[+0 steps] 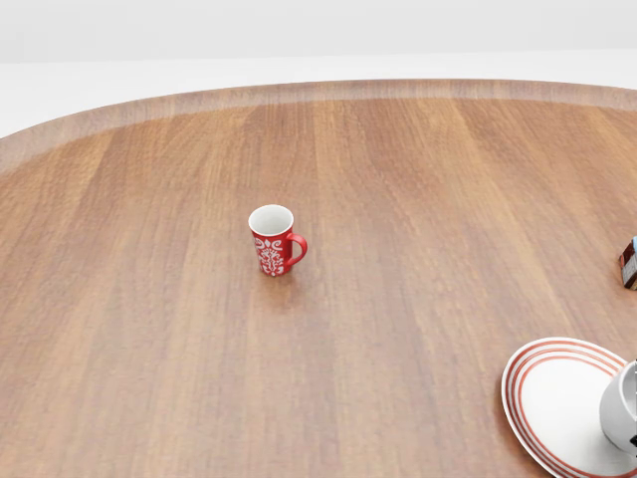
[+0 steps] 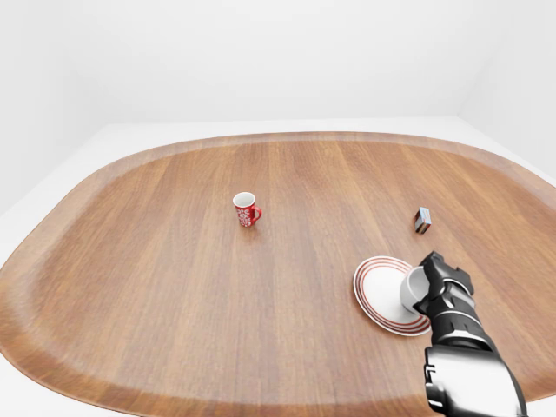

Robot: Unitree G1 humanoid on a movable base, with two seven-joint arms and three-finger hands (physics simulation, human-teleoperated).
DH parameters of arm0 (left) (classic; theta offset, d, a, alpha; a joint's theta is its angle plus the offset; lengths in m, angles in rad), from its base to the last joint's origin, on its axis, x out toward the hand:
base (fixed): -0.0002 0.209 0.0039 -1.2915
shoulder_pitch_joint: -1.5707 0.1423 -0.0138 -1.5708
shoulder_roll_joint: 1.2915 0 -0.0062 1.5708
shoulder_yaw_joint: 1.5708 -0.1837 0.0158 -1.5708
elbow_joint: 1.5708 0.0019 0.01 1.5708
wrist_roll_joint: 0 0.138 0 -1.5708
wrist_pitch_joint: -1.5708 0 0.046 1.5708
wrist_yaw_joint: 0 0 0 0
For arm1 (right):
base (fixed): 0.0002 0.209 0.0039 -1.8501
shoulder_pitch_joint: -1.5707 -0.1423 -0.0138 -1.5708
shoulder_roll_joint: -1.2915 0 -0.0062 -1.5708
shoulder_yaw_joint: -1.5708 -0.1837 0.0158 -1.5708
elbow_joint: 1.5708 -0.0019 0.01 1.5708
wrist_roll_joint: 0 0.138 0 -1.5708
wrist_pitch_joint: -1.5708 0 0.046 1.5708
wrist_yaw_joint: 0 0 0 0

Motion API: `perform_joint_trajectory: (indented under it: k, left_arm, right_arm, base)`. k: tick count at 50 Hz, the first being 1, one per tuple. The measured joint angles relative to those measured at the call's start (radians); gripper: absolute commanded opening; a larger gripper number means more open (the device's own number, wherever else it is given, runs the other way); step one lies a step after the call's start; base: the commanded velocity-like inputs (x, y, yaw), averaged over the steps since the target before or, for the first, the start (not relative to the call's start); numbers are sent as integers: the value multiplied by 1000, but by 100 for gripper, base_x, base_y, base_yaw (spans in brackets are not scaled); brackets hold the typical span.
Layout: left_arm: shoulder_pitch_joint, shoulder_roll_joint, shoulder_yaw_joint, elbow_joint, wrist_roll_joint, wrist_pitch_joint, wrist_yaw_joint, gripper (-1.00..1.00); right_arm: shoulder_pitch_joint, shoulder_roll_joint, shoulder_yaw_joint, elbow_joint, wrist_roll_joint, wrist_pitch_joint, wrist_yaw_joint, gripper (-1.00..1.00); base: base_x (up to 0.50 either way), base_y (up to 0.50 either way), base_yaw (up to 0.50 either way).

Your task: Put the white mug on the plate.

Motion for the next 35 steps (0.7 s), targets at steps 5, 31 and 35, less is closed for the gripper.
perform_joint_trajectory:
  k: [5, 31, 35]
  left_arm:
    - [1, -3, -3, 0, 5, 0, -3, 100]
    - [1, -10, -10, -2, 14, 0, -8, 100]
    - [0, -10, -12, -1, 16, 0, -8, 100]
  right_arm:
    - [7, 21, -2, 6, 23, 0, -29, -100]
    - [12, 76, -6, 16, 73, 0, -111, -100]
    - [13, 78, -5, 16, 76, 0, -114, -100]
  base:
    - [0, 0, 0]
    - [0, 0, 0]
    - [0, 0, 0]
